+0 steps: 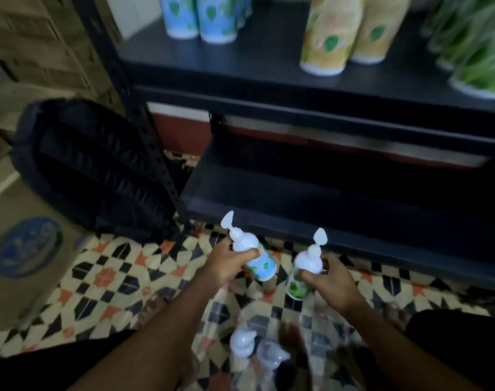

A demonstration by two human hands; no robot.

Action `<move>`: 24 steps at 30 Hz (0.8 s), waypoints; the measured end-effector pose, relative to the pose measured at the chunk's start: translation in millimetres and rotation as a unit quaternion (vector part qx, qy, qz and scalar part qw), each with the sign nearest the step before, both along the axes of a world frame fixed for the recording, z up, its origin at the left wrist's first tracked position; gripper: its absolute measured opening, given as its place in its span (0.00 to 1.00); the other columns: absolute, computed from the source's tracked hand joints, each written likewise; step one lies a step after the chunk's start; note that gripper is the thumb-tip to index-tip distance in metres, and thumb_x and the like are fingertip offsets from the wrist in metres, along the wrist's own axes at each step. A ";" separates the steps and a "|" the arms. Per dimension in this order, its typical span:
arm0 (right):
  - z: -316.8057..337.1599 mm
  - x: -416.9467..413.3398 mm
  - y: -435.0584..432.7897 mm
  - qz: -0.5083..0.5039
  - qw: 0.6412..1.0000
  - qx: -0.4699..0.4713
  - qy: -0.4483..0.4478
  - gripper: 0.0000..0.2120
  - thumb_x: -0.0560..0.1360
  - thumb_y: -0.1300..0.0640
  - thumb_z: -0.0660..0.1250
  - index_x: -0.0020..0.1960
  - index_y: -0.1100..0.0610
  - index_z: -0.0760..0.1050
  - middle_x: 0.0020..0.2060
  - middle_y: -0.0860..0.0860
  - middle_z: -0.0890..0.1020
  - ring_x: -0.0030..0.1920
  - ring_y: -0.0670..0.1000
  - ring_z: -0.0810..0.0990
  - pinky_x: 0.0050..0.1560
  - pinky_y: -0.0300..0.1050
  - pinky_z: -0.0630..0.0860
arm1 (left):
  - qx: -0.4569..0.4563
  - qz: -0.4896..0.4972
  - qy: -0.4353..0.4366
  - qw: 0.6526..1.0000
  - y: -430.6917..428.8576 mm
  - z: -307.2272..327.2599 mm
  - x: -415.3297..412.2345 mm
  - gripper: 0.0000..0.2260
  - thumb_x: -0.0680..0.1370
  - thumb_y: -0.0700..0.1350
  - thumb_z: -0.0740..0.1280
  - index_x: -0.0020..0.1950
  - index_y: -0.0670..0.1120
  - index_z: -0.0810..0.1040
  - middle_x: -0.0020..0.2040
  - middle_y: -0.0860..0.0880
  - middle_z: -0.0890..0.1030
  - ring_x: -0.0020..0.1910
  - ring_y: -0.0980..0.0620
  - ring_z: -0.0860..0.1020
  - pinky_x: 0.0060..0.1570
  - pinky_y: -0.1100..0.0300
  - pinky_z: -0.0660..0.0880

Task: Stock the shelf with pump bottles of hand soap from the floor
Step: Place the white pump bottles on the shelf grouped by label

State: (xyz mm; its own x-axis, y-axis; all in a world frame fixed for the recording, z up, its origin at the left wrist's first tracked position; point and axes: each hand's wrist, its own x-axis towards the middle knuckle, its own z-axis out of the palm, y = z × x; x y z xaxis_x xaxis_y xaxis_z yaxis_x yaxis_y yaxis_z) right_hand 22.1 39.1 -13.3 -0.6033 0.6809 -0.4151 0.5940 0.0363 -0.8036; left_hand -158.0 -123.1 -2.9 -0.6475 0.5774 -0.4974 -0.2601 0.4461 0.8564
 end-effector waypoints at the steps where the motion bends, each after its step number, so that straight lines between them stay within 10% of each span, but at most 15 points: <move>1: 19.9 6.8 2.8 -0.009 1.000 0.012 0.016 0.19 0.70 0.52 0.78 0.56 0.51 0.74 0.50 0.48 0.81 0.47 0.46 0.80 0.43 0.43 0.76 | 0.014 -0.003 -0.001 1.000 3.4 18.9 3.2 0.15 0.72 0.48 0.77 0.57 0.49 0.80 0.52 0.50 0.85 0.47 0.56 0.85 0.47 0.56 0.83; 5: 106.0 24.7 13.2 -0.026 0.994 0.041 0.103 0.15 0.73 0.50 0.76 0.54 0.46 0.73 0.51 0.48 0.81 0.49 0.49 0.82 0.49 0.51 0.80 | 0.097 0.021 0.015 0.995 19.0 101.5 14.2 0.20 0.65 0.52 0.78 0.55 0.48 0.82 0.52 0.46 0.86 0.51 0.46 0.85 0.57 0.42 0.81; 14: 280.9 34.0 2.2 -0.061 0.939 -0.006 0.339 0.13 0.74 0.49 0.74 0.57 0.51 0.79 0.48 0.51 0.86 0.46 0.49 0.87 0.45 0.47 0.81 | 0.299 0.027 0.012 0.954 44.2 268.6 64.8 0.15 0.75 0.51 0.74 0.57 0.45 0.81 0.46 0.47 0.86 0.45 0.48 0.84 0.51 0.48 0.81; 24: 284.8 58.0 -4.7 -0.057 0.944 -0.113 0.305 0.29 0.67 0.34 0.69 0.57 0.53 0.83 0.50 0.55 0.87 0.52 0.57 0.86 0.54 0.56 0.82 | 0.286 0.006 -0.041 0.957 21.7 266.6 113.5 0.28 0.73 0.68 0.61 0.64 0.51 0.80 0.51 0.45 0.84 0.47 0.43 0.86 0.46 0.47 0.82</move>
